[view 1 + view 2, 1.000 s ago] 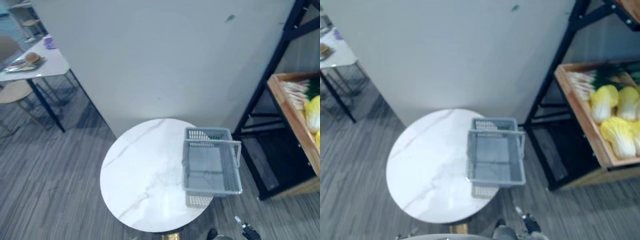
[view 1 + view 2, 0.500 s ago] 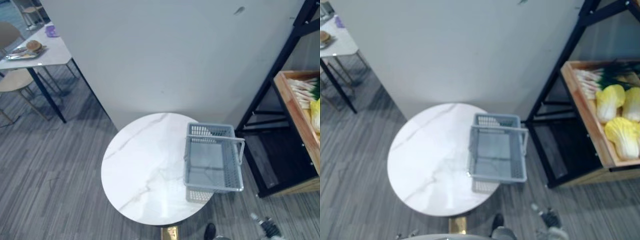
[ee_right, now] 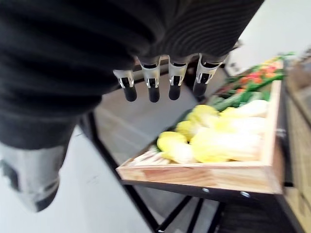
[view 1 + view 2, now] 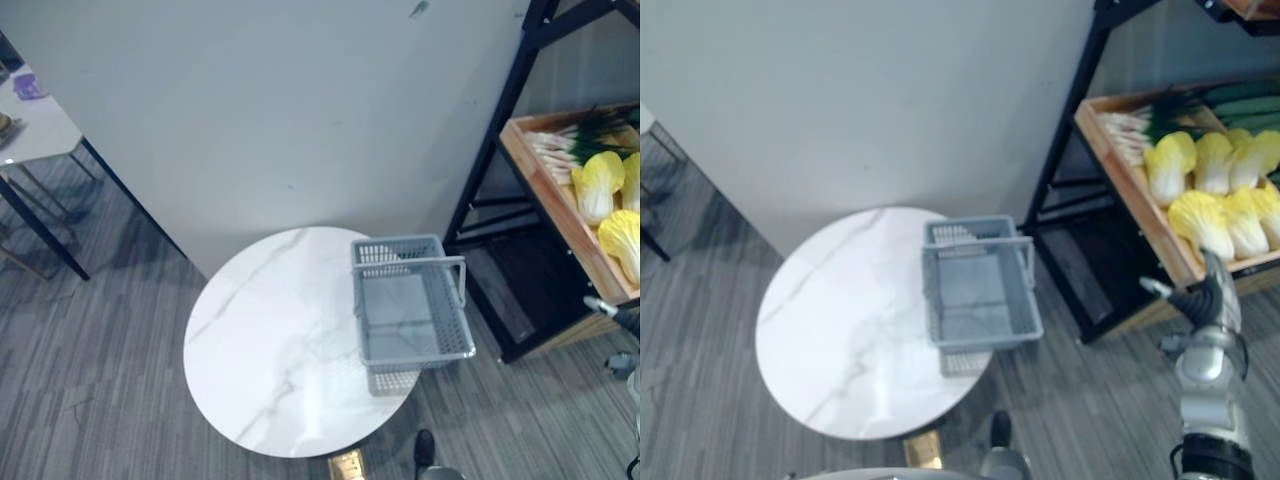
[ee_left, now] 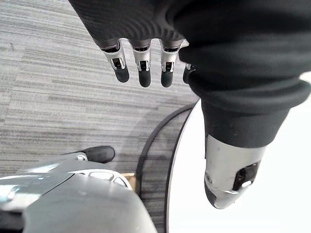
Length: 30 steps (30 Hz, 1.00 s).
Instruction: Pick vegetable in the basket
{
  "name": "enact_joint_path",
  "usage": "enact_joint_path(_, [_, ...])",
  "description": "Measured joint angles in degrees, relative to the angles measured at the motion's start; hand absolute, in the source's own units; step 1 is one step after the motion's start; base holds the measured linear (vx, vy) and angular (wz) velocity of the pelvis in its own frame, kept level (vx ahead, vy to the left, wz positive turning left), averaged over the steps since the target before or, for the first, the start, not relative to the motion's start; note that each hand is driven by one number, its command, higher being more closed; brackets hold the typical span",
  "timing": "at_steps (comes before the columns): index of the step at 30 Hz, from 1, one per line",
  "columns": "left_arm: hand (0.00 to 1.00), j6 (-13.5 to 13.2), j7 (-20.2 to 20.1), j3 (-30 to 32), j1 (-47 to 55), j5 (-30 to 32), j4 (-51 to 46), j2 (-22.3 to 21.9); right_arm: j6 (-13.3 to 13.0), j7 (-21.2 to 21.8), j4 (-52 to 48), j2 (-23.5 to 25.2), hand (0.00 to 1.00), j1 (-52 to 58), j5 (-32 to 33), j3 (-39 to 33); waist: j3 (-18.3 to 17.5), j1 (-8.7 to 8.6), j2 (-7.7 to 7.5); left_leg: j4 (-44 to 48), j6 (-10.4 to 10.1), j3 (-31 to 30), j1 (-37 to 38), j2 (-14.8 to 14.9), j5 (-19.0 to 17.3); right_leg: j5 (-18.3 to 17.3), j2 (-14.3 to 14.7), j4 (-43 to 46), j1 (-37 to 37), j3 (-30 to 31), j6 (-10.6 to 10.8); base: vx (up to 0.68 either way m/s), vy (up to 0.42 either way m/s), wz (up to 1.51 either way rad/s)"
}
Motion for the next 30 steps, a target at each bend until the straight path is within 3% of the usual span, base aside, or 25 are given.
enact_joint_path(3, [0.0, 0.02, -0.87, -2.58, -0.04, 0.36, -0.43, 0.81, -2.09, 2.53, -2.65, -3.98, 0.0, -3.16, 0.02, 10.98, 0.26, 0.12, -0.76, 0.16, 0.01, -0.75, -0.38, -0.11, 0.01, 0.06, -0.01, 0.08, 0.01, -0.62, 0.07, 0.02, -0.013, 0.11])
enact_joint_path(5, [0.0, -0.02, -1.32, -5.09, -0.58, 0.36, -0.84, 2.06, -4.95, 6.38, -3.39, -7.68, 0.0, -7.08, 0.03, 22.26, 0.35, 0.63, -0.74, 0.91, 0.28, -2.22, -0.96, -0.29, -0.15, 0.08, -0.32, 0.09, 0.01, -1.48, 0.09, 0.03, -0.016, 0.19])
enact_joint_path(10, [0.0, -0.02, -1.57, -7.14, -0.97, 0.32, -1.16, 2.15, -7.36, 10.58, -2.39, -10.59, 0.0, -15.46, 0.05, 33.75, 1.42, 3.32, -0.48, 1.45, 0.28, -3.53, -1.96, -0.3, -0.15, 0.16, -0.47, 0.09, -0.11, -2.29, -0.03, 0.0, -0.018, 0.11])
enact_joint_path(20, [0.0, -0.06, -1.27, -7.62, -3.04, -0.79, -1.08, 2.05, -7.42, 12.55, 1.43, -11.8, 0.0, -28.74, 0.15, 44.44, 5.92, 4.8, -1.16, 2.96, 0.48, -4.87, -4.95, -0.18, -0.02, 1.1, -0.53, -0.25, -1.79, -2.93, -0.58, -0.03, -0.027, 0.04])
enact_joint_path(30, [0.0, -0.46, -0.51, -7.63, -4.18, -0.82, -1.05, 2.2, -6.14, 13.4, 4.82, -10.94, 0.0, -34.32, 0.15, 47.89, 7.84, 5.18, -1.45, 2.97, 0.62, -5.79, -5.91, -0.52, 0.07, 1.18, -0.89, -0.31, -2.13, -3.62, -0.55, 0.01, -0.006, 0.04])
